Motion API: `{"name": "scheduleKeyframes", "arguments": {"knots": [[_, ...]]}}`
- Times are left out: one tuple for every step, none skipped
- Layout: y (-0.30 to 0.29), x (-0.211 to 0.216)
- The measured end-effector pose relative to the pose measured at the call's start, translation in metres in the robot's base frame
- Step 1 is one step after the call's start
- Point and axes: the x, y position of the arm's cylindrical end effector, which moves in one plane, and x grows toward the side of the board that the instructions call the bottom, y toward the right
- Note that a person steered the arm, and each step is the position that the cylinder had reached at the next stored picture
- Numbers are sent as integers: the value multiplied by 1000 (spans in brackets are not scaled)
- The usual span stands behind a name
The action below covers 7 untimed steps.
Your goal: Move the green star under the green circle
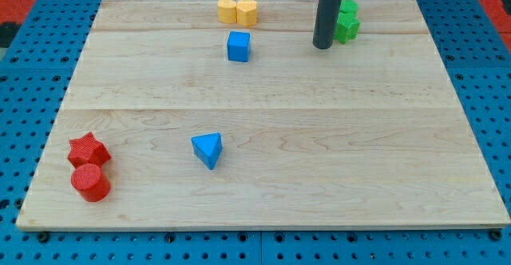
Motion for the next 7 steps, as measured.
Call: {"name": "scheduleKeyframes", "arguments": {"knots": [[0,0],[0,7],[0,8],[0,8],[0,8],[0,8],[-12,9]]}}
